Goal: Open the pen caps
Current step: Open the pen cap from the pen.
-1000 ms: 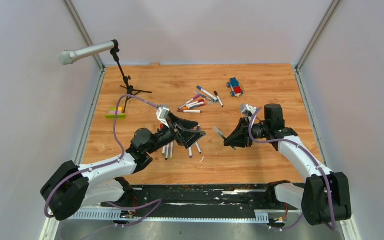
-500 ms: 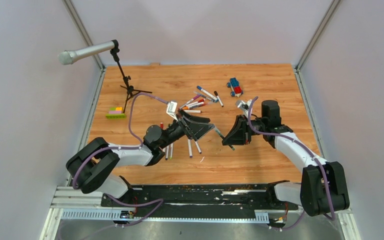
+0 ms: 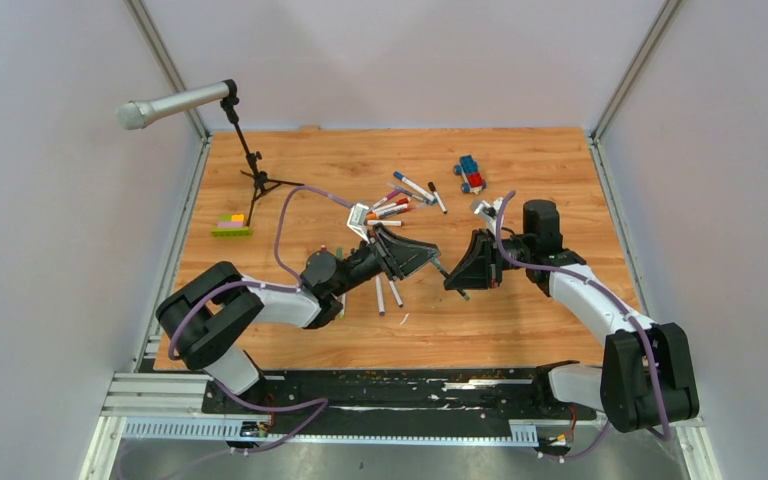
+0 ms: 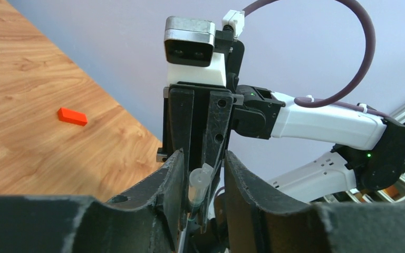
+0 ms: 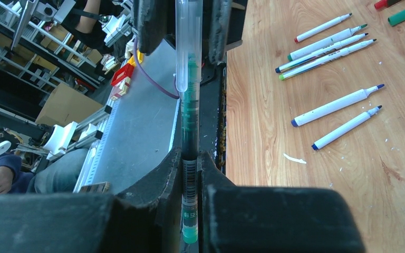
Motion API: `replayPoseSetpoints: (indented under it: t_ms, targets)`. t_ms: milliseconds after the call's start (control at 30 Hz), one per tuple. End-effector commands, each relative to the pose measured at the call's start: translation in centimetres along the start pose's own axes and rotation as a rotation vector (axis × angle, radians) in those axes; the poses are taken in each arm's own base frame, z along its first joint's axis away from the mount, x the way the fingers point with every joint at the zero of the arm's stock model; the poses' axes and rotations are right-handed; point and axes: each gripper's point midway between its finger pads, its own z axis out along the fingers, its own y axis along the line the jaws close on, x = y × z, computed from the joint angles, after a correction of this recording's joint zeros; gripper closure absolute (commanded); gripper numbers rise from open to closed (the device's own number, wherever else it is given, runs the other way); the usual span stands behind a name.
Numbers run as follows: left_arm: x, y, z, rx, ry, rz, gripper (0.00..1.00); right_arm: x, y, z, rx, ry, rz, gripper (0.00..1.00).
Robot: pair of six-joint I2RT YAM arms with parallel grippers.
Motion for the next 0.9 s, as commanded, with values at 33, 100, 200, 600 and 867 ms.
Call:
replayPoseSetpoints:
  t_ms: [33, 100, 200, 600, 867]
  targets:
    - [-1.1, -2.1, 0.9, 0.079, -0.033, 0.025, 0.71, -1.3, 0.2, 0.1, -0.011, -0.002, -0.06, 1.0]
    - [-1.1, -2.2, 1.0, 0.084, -0.028, 0.029, 0.83, -1.4, 0.3, 0.1, -0.01, -0.003, -0.058, 1.0]
    - [-1.4, -2.4, 1.2, 0.093, -0.038, 0.057, 1.0, -1.3, 0.3, 0.1, -0.014, -0.003, -0.054, 1.0]
    - [-15.6, -2.1, 1.7, -0.036, -0.409, 0.352, 1.0, -0.8, 0.6, 0.1, -0.009, -0.003, -0.081, 1.0]
    - [-20.2, -3.5, 1.3, -0.023, -0.495, 0.395, 1.0, -0.6, 0.1, 0.1, 0.009, -0.005, -0.085, 1.0]
